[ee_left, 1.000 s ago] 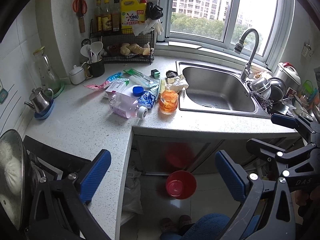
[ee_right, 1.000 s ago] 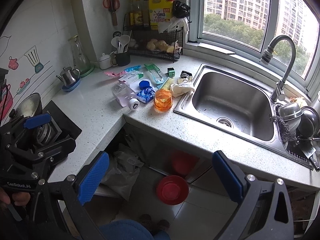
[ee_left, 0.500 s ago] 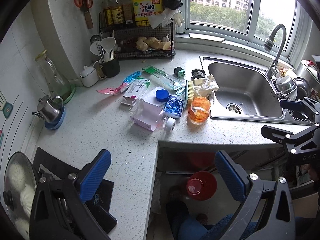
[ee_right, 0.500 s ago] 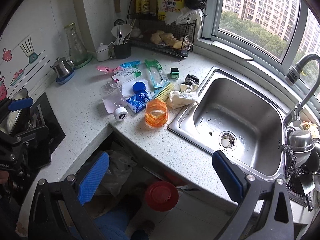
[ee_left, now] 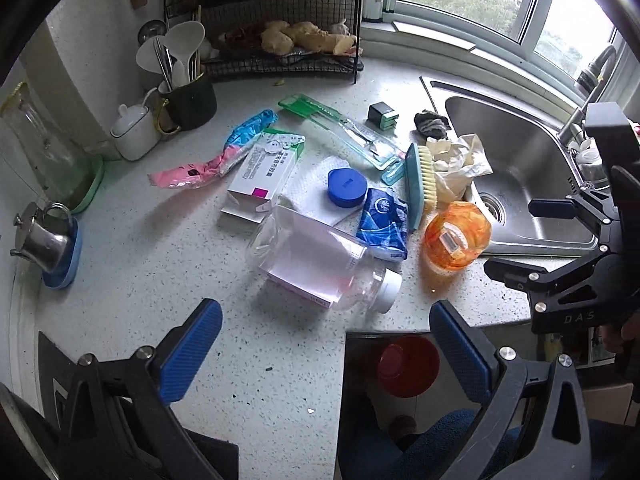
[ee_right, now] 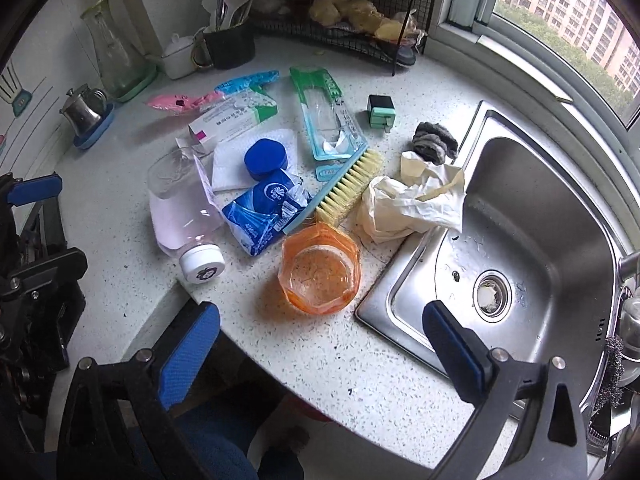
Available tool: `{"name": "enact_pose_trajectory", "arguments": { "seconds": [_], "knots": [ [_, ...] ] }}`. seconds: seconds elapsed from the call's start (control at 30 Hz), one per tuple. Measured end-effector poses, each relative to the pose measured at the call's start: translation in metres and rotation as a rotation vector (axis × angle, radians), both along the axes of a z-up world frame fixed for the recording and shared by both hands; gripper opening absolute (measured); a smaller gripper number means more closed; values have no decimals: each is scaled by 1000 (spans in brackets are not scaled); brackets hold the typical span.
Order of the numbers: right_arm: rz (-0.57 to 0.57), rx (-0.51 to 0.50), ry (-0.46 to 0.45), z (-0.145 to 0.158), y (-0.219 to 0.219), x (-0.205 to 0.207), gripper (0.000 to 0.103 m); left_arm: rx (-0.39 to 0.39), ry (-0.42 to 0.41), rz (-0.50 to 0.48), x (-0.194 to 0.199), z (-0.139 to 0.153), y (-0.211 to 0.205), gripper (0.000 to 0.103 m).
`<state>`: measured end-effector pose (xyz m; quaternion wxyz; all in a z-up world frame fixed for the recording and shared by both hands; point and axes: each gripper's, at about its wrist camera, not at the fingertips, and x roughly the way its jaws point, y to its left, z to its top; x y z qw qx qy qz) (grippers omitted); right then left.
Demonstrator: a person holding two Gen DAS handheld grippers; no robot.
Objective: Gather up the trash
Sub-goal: 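Lower the right tool onto the orange plastic cup and close it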
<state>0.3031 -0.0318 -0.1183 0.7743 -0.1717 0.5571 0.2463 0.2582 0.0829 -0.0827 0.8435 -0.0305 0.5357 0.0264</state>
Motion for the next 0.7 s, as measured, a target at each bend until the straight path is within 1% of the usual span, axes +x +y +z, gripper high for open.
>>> {"name": "enact_pose_trajectory", "arguments": {
  "seconds": [0.03,0.2,0.27,0.33,0.43,0.5,0.6,0.7],
  "knots": [
    [-3,-9,16,-6,2,6,94,-11,11,-6,4,-5,2,103],
    [-13,-9,90,-26,7,26,92,-44,54,-25,21,-22,8,103],
    [-10,-27,94,-29,11,29,92,-52,67,-19,26,-26,11,103],
    [1,-41,92,-33,14,32,89,-58,87,3,30,-31,15,103],
    [-4,-47,114,-37,14,34,85,-59,96,10,33,-34,18,103],
    [-7,-52,125,-40,13,36,78,-66,98,5,34,-36,19,103],
    [-8,-61,136,-45,11,37,69,-69,99,2,34,-37,21,103],
    [-13,-67,134,-47,9,36,66,-66,111,20,34,-38,23,103]
  ]
}}
